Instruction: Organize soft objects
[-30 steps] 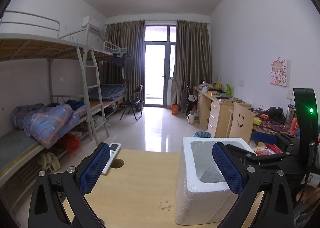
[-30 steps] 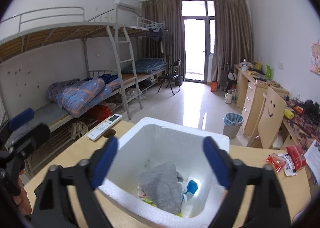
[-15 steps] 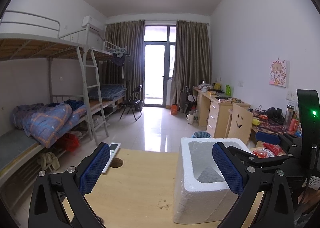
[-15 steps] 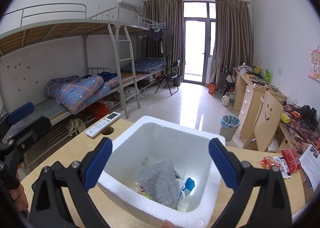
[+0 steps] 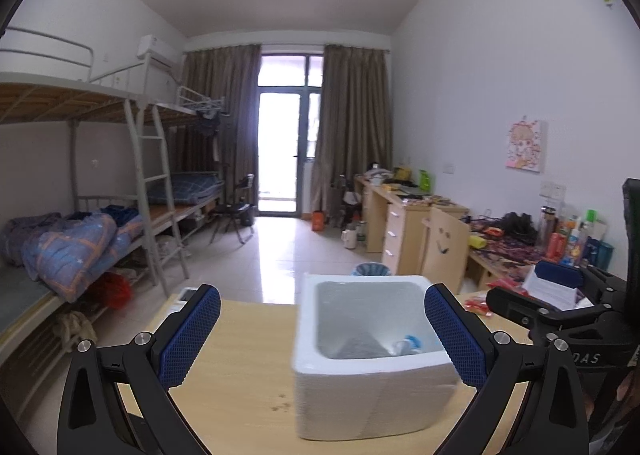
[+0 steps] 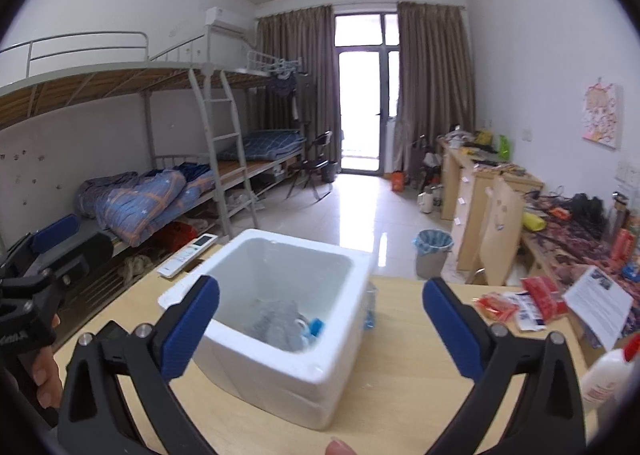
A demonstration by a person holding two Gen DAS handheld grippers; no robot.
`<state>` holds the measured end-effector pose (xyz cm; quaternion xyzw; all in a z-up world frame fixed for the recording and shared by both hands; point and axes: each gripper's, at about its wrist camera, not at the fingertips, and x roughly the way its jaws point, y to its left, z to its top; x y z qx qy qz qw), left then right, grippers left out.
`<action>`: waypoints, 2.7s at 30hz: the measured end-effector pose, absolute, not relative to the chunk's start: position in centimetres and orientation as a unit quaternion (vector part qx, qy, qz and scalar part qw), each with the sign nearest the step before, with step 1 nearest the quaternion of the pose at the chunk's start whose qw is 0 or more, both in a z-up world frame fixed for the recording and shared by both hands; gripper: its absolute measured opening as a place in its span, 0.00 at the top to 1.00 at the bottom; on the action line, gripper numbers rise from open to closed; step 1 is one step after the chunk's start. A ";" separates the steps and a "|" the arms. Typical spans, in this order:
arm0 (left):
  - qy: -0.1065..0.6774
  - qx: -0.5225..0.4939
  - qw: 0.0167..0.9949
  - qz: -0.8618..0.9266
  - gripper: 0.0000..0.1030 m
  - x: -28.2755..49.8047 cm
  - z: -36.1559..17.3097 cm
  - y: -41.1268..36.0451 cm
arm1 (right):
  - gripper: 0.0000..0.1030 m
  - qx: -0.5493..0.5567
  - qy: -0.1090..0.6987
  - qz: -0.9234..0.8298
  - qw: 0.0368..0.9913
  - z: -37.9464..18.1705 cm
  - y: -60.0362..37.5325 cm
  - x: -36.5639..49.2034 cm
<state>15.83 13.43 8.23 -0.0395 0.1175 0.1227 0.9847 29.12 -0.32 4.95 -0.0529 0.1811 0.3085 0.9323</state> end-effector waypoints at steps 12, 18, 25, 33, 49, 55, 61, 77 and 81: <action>0.130 -0.025 0.989 0.072 0.01 16.7 8.1 8.4 | 0.00 -0.039 0.171 0.277 0.945 4.7 -5.0 27.2; 0.122 -0.018 0.990 0.071 0.01 15.9 8.9 7.4 | 0.00 -0.023 0.164 0.275 0.947 5.3 -6.8 26.4; 0.107 -0.014 0.992 0.072 0.01 13.1 9.7 6.1 | 0.00 -0.021 0.146 0.286 0.947 5.8 -8.0 23.4; 0.091 -0.009 0.993 0.076 0.01 9.2 10.7 4.6 | 0.00 -0.026 0.127 0.295 0.947 6.6 -9.2 19.2; 0.060 0.018 0.995 0.074 0.01 0.8 10.7 1.0 | 0.00 -0.019 0.090 0.289 0.953 6.5 -12.2 10.8; 0.044 0.018 0.996 0.074 0.01 -1.6 10.2 0.5 | 0.00 -0.024 0.083 0.288 0.954 5.8 -12.3 9.0; 0.036 0.018 0.996 0.076 0.01 -3.1 9.4 0.5 | 0.00 -0.020 0.080 0.286 0.955 4.7 -12.2 7.9; 0.017 0.017 0.995 0.093 0.01 -5.6 4.3 0.5 | 0.00 -0.027 0.060 0.285 0.956 0.9 -11.6 5.4; 0.025 0.016 0.996 0.090 0.01 -5.8 3.3 0.5 | 0.00 -0.033 0.060 0.283 0.957 0.2 -11.4 4.9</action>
